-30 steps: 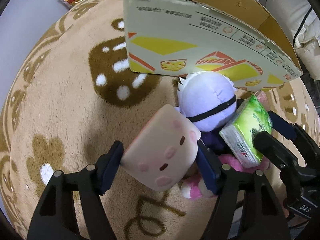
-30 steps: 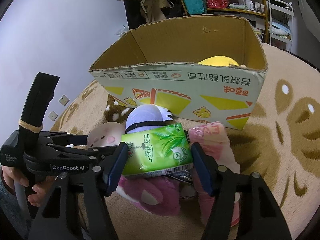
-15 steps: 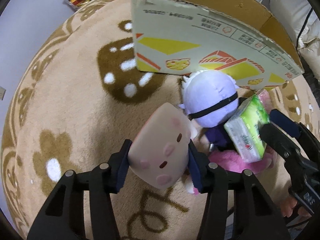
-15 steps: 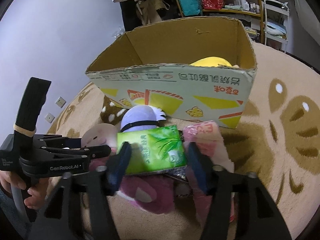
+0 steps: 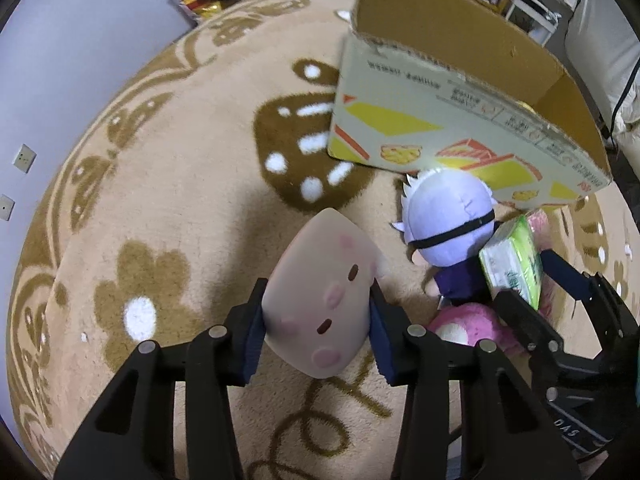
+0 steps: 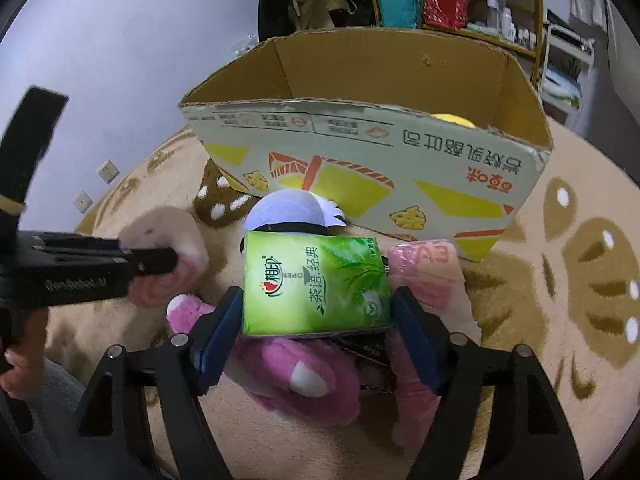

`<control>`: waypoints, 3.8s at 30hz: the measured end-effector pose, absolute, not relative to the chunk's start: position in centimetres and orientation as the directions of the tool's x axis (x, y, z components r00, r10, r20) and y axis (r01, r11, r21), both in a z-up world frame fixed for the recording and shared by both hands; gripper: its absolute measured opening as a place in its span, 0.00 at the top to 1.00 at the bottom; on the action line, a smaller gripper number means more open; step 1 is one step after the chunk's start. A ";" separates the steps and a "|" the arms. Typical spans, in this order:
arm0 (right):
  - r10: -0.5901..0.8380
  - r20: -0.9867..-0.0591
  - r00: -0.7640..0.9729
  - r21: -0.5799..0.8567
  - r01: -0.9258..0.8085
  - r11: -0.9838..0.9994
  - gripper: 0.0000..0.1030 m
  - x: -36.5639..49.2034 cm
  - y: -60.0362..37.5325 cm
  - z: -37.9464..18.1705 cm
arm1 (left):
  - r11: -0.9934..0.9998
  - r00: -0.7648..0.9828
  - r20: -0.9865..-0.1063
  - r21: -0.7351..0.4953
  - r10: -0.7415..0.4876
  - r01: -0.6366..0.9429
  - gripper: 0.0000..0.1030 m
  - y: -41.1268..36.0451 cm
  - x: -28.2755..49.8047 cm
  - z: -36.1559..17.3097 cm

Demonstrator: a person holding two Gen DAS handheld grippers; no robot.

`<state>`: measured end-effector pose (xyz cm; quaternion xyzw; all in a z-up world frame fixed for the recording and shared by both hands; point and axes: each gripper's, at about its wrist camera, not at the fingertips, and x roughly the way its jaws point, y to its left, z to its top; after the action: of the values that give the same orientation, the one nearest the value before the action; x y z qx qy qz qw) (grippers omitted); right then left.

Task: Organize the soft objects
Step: 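Lift the cube plush and tissue pack with both tools over the box, then open both tools to drop the cube plush and tissue pack into the box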

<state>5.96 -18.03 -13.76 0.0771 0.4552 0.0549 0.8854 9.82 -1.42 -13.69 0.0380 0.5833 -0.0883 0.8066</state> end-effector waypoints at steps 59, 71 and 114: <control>-0.122 -0.469 0.874 0.036 0.157 0.987 0.28 6.0 -24.0 -1.6 | 0.969 0.847 -0.517 0.122 -0.122 0.214 0.58 -7.0 10.8 -0.6; -0.076 -0.521 0.850 0.068 0.130 0.989 0.28 7.9 -24.5 -4.3 | 0.960 0.793 -0.581 0.067 -0.183 0.271 0.57 -8.3 12.1 -2.4; 0.001 -0.558 0.830 0.116 0.077 0.990 0.05 5.5 -24.4 -4.9 | 0.969 0.712 -0.689 0.062 -0.132 0.240 0.06 -6.7 11.8 -4.2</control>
<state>5.48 -24.37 -4.94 0.0667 0.2908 -0.0198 0.9542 11.76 -6.74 -4.17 0.0736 0.3657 -0.1007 0.9223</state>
